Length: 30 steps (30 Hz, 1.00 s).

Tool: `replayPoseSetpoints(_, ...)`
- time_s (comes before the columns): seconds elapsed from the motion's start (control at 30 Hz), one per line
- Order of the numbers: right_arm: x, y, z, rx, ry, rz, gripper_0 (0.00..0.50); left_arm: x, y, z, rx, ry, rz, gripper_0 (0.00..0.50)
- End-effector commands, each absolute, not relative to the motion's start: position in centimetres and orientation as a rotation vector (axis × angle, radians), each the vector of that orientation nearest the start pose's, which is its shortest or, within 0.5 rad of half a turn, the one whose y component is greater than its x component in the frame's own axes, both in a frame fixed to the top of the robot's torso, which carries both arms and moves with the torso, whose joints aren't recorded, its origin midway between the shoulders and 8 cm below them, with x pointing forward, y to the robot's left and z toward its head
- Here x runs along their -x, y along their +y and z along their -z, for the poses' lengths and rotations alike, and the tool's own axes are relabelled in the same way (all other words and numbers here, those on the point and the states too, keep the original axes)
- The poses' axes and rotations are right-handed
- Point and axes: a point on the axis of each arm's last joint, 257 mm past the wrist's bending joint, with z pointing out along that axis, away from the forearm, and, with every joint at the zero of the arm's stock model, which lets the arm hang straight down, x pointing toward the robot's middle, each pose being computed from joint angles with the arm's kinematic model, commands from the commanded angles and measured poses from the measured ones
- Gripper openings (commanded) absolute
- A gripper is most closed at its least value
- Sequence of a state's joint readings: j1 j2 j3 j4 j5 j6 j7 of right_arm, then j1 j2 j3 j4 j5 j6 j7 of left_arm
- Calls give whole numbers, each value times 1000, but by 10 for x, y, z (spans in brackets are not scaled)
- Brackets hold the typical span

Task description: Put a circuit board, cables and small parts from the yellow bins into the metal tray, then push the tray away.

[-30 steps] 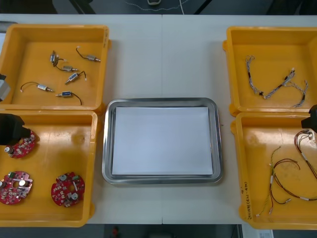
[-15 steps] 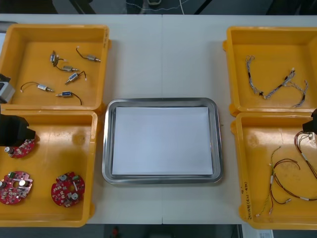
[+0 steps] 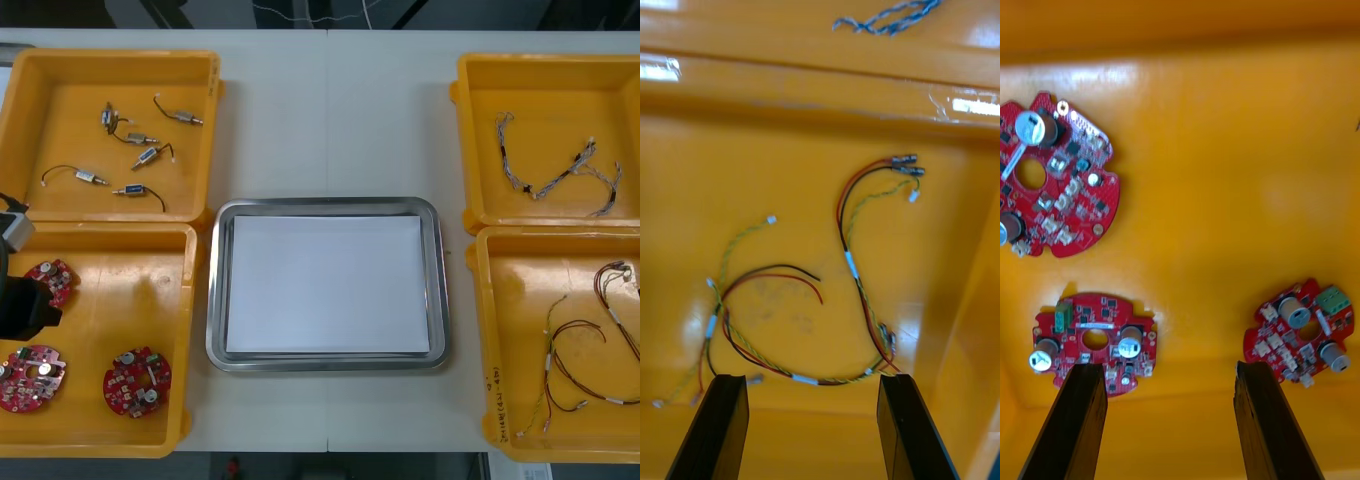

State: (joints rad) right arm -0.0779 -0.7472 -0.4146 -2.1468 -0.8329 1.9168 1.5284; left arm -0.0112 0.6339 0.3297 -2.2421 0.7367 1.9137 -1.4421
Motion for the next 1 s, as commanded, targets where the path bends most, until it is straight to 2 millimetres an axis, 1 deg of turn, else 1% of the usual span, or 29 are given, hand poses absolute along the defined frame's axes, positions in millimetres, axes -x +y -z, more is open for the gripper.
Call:
replayPoseSetpoints(0.03,-332,-443,179,224,2745,190,500,-308,387,236,-27,2837,-84,500)
replayPoseSetpoints(0.1,-332,-448,178,254,2734,213,500,-297,391,243,-27,2865,-92,500)
replayPoseSetpoints(0.2,-334,-449,181,304,2720,219,500,-287,396,249,-27,2893,-104,500)
replayPoseSetpoints(0.27,-335,-448,187,343,2715,214,500,-286,397,251,-25,2887,-101,500)
replayPoseSetpoints(0.43,-342,-442,199,367,2696,179,500,-290,399,256,-21,2862,-93,500)
replayPoseSetpoints(0.6,-353,-435,215,383,2679,131,500,-303,399,267,-11,2835,-63,500)
replayPoseSetpoints(0.73,-359,-436,226,392,2667,120,500,-308,400,274,-15,2829,-63,500)
replayPoseSetpoints(0.9,-362,-439,242,418,2679,123,500,-305,401,282,-22,2843,-82,500)
replayPoseSetpoints(1.0,-362,-442,251,416,2692,113,500,-305,405,290,-24,2845,-82,500)
